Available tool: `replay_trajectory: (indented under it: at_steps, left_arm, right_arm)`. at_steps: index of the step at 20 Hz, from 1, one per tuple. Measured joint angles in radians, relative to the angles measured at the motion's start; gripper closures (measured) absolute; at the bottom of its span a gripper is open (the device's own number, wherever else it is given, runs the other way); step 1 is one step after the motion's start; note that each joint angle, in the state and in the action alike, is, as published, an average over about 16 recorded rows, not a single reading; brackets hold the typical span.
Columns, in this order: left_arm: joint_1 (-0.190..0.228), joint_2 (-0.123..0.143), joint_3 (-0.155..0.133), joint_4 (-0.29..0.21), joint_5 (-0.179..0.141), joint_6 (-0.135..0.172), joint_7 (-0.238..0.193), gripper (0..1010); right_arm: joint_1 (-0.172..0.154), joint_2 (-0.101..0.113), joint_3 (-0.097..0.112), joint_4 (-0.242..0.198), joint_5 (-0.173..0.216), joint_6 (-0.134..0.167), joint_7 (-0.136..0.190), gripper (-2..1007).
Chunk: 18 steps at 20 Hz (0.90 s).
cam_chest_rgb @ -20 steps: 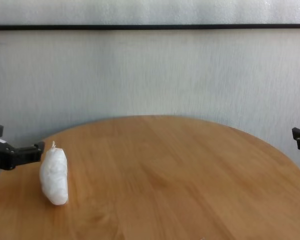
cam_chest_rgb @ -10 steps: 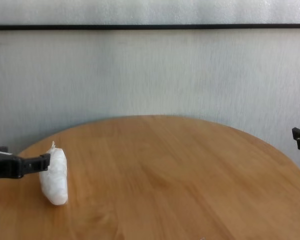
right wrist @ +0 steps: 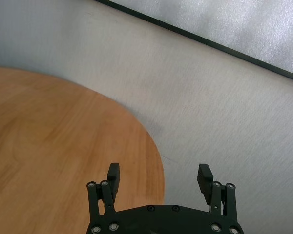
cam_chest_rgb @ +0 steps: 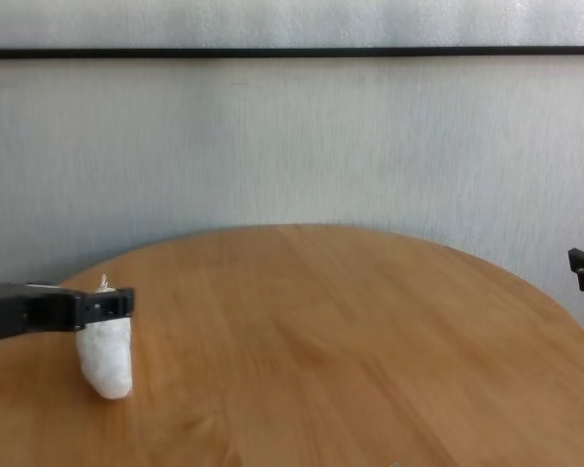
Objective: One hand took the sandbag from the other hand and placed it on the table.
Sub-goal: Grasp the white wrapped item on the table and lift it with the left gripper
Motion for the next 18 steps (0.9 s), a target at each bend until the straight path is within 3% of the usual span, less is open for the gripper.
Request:
replay_trajectory:
  at_steps: [11, 18]
  left_arm:
    - [-0.024, -0.068, 0.020, -0.008, 0.043, 0.146, 0.087, 10]
    - [-0.048, -0.112, 0.018, 0.021, 0.063, 0.200, 0.123, 10]
  right_arm:
    - [0.000, 0.000, 0.000, 0.000, 0.000, 0.000, 0.000, 3]
    - [0.000, 0.000, 0.000, 0.000, 0.000, 0.000, 0.000, 3]
